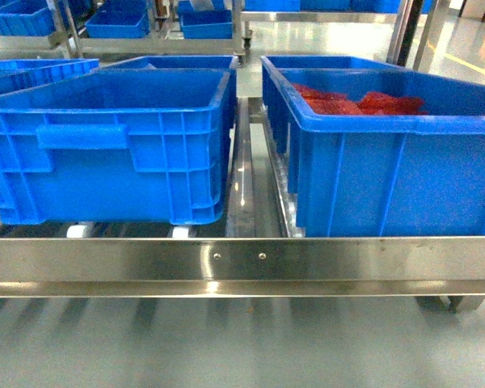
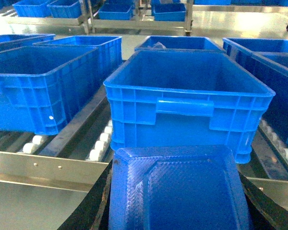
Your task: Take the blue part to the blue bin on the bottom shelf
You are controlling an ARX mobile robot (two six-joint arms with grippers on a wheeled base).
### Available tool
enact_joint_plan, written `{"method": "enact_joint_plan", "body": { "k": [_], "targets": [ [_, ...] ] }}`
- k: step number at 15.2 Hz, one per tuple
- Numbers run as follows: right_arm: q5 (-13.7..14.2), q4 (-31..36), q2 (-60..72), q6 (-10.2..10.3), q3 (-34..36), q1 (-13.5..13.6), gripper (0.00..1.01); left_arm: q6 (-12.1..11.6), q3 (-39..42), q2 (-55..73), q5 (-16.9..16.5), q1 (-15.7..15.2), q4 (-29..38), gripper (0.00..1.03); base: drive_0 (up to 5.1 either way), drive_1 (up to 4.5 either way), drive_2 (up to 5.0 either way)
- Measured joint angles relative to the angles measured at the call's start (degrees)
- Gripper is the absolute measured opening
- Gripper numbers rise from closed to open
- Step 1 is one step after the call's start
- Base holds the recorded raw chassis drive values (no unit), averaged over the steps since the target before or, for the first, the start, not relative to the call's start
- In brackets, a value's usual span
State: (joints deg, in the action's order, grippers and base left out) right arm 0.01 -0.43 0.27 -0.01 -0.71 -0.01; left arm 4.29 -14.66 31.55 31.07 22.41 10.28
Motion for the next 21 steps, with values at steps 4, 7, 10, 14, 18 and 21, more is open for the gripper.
{"method": "enact_joint_plan", "body": {
  "k": [4, 7, 10, 14, 18, 21],
  "targets": [
    [0.0, 0.1, 0.0, 0.0, 0.0, 0.0, 0.98, 0.0, 0.0, 0.0, 0.0, 0.0, 0.0, 0.43, 0.0, 0.0, 0.0],
    [0.0, 0.1, 0.0, 0.0, 0.0, 0.0, 0.98, 0.0, 0.0, 0.0, 0.0, 0.0, 0.0, 0.43, 0.0, 0.0, 0.0],
    [0.0, 0.2, 0.0, 0.0, 0.0, 0.0, 0.98, 0.0, 0.0, -0.1, 0.0, 0.0, 0.1, 0.43, 0.0, 2.88, -2.9],
    [0.0, 0.2, 0.0, 0.0, 0.0, 0.0, 0.98, 0.0, 0.0, -0.2, 0.0, 0.0, 0.1, 0.43, -0.1, 4.27, -4.4],
    [0.0, 0.2, 0.0, 0.0, 0.0, 0.0, 0.98, 0.0, 0.0, 0.0, 0.0, 0.0, 0.0, 0.43, 0.0, 4.29, -4.3],
    [0.0, 0.1, 0.0, 0.0, 0.0, 0.0, 0.98, 0.0, 0.0, 0.1, 0.0, 0.0, 0.1, 0.43, 0.1, 4.44, -4.2]
  ]
}}
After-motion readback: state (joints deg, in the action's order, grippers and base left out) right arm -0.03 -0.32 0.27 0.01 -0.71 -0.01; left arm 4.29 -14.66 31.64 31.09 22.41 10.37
